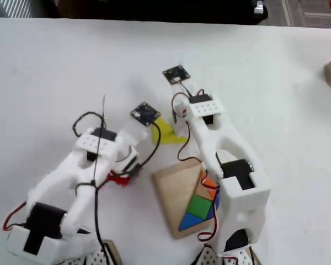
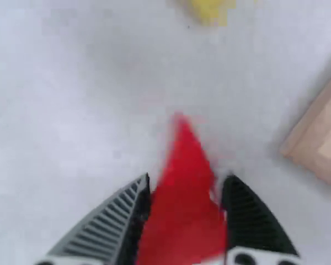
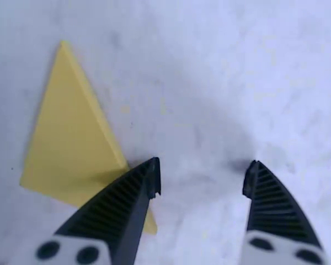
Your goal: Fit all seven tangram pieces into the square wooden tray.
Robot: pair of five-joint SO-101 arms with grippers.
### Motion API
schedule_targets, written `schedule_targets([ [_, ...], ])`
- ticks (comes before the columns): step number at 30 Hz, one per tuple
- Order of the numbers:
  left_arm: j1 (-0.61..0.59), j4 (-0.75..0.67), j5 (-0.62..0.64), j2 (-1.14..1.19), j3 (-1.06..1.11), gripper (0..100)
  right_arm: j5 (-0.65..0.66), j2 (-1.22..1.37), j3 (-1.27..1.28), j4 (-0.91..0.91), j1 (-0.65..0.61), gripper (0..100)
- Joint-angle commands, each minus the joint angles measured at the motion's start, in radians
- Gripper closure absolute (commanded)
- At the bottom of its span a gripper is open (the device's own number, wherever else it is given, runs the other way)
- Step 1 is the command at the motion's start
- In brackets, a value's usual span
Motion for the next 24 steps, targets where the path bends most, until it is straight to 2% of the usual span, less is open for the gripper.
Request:
schedule_targets([
  [1, 0.001, 0.005, -0.035, 0.012, -0.023, 92, 0.014, -0.008, -0.046, -0.005, 0.002, 75.8],
  [10, -0.002, 0.008, -0.072, 0.005, -0.023, 92, 0.014, -0.007, -0.046, -0.007, 0.002, 75.8],
  [13, -0.045, 0.014, -0.078, -0.002, -0.038, 92, 0.014, -0.005, -0.046, -0.007, 0.002, 75.8],
  [18, -0.137, 0.074, -0.264, -0.157, -0.008, 76, 0.063, -0.004, -0.048, -0.018, 0.001, 75.8],
  [21, -0.140, 0.058, -0.302, -0.291, 0.061, 73, 0.066, -0.002, -0.046, -0.022, 0.001, 75.8],
  [24, -0.130, 0.100, -0.465, -0.395, 0.112, 73, 0.068, -0.002, -0.046, -0.022, 0.004, 75.8],
])
